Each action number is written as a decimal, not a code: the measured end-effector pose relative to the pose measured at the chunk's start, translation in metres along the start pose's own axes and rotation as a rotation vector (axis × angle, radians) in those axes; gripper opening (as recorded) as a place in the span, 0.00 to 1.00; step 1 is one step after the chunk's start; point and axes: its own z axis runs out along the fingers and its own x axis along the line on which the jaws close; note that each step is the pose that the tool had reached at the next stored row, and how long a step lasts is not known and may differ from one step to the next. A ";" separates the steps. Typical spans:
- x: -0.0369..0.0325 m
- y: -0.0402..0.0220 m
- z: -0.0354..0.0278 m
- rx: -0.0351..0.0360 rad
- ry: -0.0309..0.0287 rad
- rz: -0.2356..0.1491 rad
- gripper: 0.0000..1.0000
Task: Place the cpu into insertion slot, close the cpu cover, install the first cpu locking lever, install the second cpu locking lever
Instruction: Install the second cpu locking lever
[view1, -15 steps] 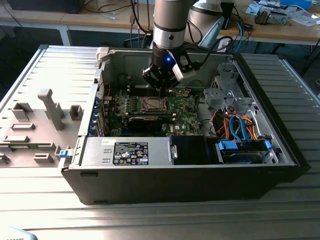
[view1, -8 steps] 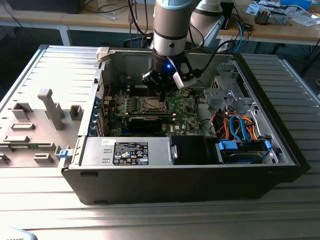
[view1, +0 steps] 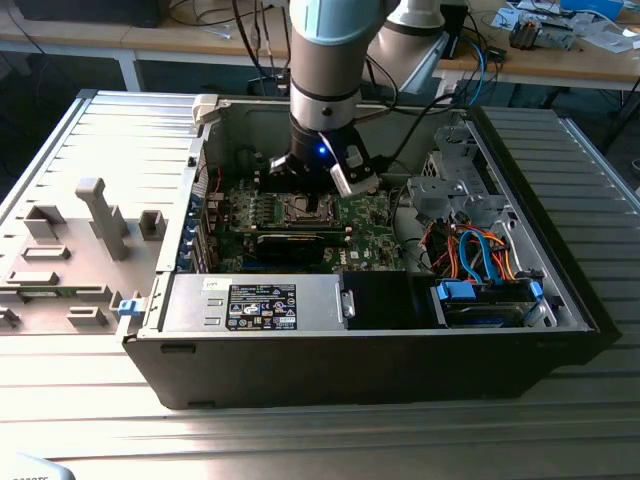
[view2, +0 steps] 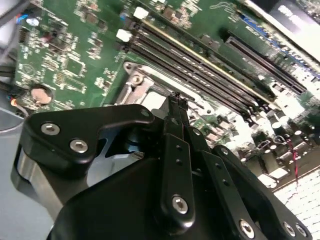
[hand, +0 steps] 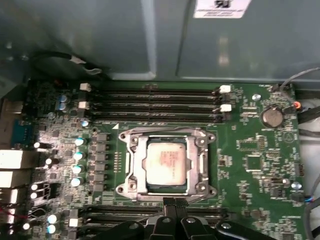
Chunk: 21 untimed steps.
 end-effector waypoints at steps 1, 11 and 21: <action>0.0043 -0.0020 0.0010 -0.0044 -0.0001 0.000 0.11; 0.0280 -0.0171 0.0104 -0.0306 -0.0006 0.000 0.11; 0.0393 -0.0199 0.0224 -0.0535 0.0000 -0.007 0.11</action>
